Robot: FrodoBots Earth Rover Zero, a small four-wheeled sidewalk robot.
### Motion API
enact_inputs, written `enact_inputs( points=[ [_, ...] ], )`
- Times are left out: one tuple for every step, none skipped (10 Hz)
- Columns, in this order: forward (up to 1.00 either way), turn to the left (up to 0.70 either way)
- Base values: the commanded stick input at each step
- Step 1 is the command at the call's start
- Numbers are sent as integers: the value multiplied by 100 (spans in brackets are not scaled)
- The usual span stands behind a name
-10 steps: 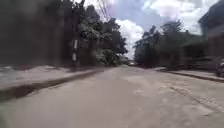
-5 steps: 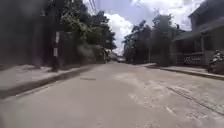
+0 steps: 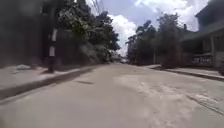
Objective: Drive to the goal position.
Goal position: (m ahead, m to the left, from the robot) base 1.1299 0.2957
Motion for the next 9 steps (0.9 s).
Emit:
enact_inputs(
  points=[
    [100, 0],
    [100, 0],
    [100, 0],
    [100, 0],
    [100, 0],
    [100, 0],
    [100, 0],
    [100, 0],
    [80, 0]
  ],
)
